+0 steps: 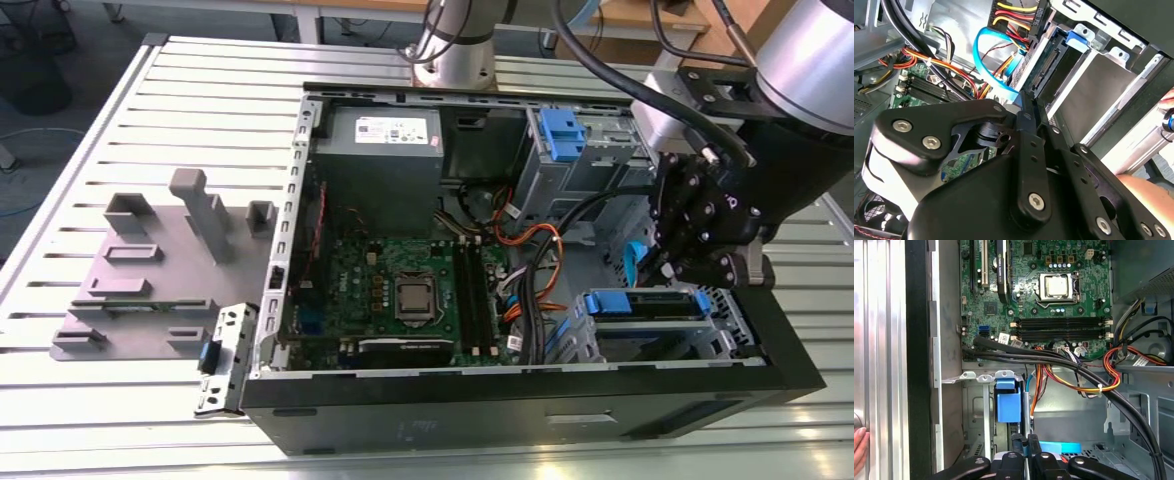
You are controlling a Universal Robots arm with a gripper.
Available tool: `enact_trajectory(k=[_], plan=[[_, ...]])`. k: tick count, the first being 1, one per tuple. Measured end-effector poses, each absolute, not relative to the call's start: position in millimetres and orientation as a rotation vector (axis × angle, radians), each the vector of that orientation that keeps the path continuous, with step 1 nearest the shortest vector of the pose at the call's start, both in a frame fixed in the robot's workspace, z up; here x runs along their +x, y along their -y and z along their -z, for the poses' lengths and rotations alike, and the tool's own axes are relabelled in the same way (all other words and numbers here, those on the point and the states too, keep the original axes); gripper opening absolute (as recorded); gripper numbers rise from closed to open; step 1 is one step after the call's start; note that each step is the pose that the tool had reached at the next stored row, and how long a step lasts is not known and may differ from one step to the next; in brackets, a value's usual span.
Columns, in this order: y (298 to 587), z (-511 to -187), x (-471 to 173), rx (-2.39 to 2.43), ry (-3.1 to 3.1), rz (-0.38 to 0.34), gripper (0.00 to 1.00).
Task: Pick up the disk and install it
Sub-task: 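Insert the first disk wire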
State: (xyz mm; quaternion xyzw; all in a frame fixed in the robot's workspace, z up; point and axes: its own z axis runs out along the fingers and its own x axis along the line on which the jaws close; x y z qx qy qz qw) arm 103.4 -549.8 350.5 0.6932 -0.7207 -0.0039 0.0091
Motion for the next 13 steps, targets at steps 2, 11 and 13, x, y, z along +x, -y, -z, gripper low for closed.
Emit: enact_trajectory(k=[2, 11, 13], plan=[[549.8, -350.5, 105.0, 2.165, 2.251, 0.012, 0.16], [550.1, -347.6, 105.0, 2.165, 2.251, 0.012, 0.16], [551.1, -347.2, 105.0, 2.165, 2.251, 0.012, 0.16]])
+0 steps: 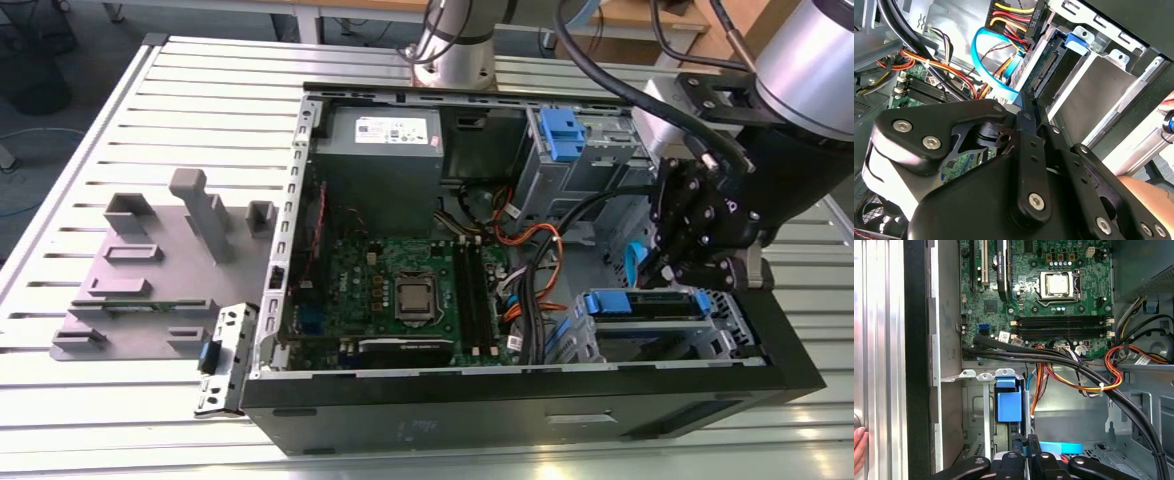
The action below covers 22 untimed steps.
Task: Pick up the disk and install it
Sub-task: 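Insert the first disk wire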
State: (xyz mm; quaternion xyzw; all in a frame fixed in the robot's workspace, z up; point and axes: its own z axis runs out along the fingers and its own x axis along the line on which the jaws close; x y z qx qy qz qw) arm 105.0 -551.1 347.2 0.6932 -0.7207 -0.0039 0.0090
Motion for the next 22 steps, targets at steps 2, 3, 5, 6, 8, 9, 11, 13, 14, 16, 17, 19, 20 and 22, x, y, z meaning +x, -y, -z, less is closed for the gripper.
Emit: enact_trajectory(k=[2, 3, 5, 6, 8, 9, 11, 13, 14, 16, 17, 19, 20, 22], plan=[[552.5, -347.1, 105.0, 2.165, 2.251, 0.012, 0.16], [553.0, -347.0, 105.1, 2.165, 2.251, 0.012, 0.16], [553.2, -346.8, 105.8, 2.166, 2.251, 0.012, 0.16], [553.3, -346.7, 106.3, 2.165, 2.251, 0.012, 0.16], [553.4, -346.6, 108.0, 2.165, 2.251, 0.012, 0.16], [553.3, -346.5, 109.1, 2.165, 2.251, 0.012, 0.16], [553.3, -346.5, 110.5, 2.165, 2.251, 0.012, 0.16], [553.3, -346.5, 110.5, 2.165, 2.251, 0.012, 0.16], [553.3, -346.5, 110.6, 2.165, 2.251, 0.012, 0.16], [553.3, -346.5, 110.6, 2.165, 2.251, 0.012, 0.16], [553.3, -346.5, 110.7, 2.165, 2.251, 0.012, 0.16], [553.3, -346.5, 111.6, 2.165, 2.251, 0.012, 0.16], [553.3, -346.5, 112.0, 2.165, 2.251, 0.012, 0.16], [553.3, -346.5, 112.1, 2.165, 2.251, 0.012, 0.16]])
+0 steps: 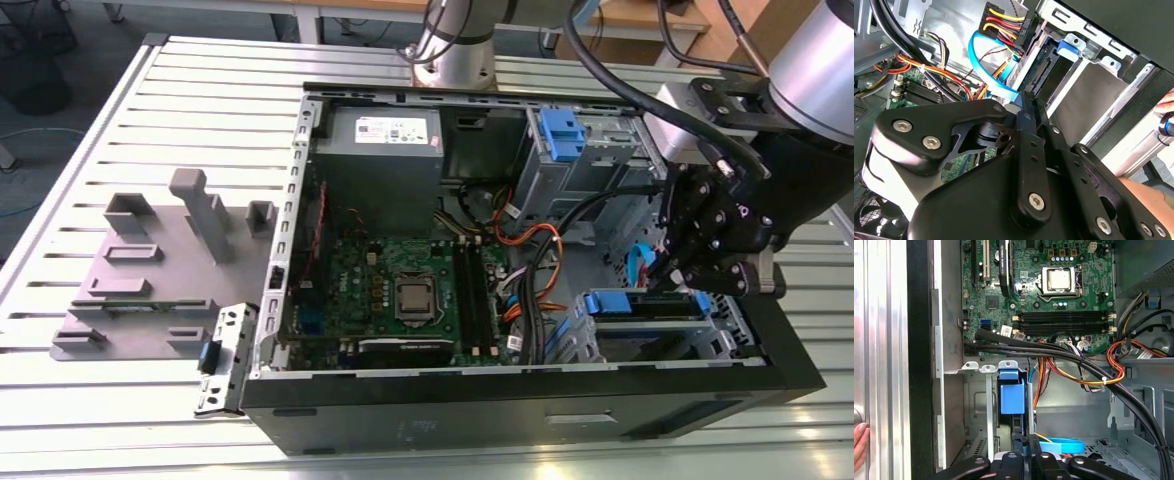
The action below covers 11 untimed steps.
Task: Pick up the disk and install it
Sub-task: 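Insert the first disk wire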
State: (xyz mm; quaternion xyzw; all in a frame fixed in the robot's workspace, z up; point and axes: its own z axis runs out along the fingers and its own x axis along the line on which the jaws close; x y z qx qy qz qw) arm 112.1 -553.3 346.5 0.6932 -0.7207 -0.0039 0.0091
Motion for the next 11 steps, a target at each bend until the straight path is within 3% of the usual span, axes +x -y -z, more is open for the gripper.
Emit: enact_trajectory(k=[11], plan=[[553.3, -346.1, 115.9, 2.165, 2.251, 0.012, 0.16]])
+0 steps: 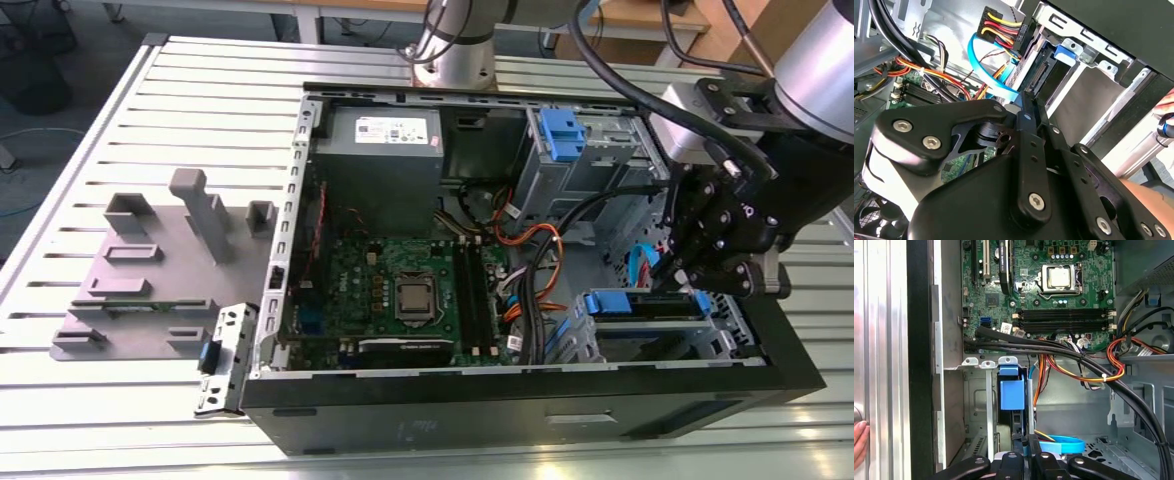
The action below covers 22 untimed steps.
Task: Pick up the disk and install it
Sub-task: 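Insert the first disk wire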
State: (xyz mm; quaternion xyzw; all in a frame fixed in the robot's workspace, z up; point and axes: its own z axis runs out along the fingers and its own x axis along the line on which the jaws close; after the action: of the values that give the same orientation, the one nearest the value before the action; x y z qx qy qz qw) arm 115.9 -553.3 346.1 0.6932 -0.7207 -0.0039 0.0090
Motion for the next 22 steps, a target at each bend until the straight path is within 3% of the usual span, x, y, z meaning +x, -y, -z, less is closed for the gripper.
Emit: enact_trajectory(k=[22], plan=[[553.3, -338.4, 115.7, 2.165, 2.251, 0.012, 0.16]])
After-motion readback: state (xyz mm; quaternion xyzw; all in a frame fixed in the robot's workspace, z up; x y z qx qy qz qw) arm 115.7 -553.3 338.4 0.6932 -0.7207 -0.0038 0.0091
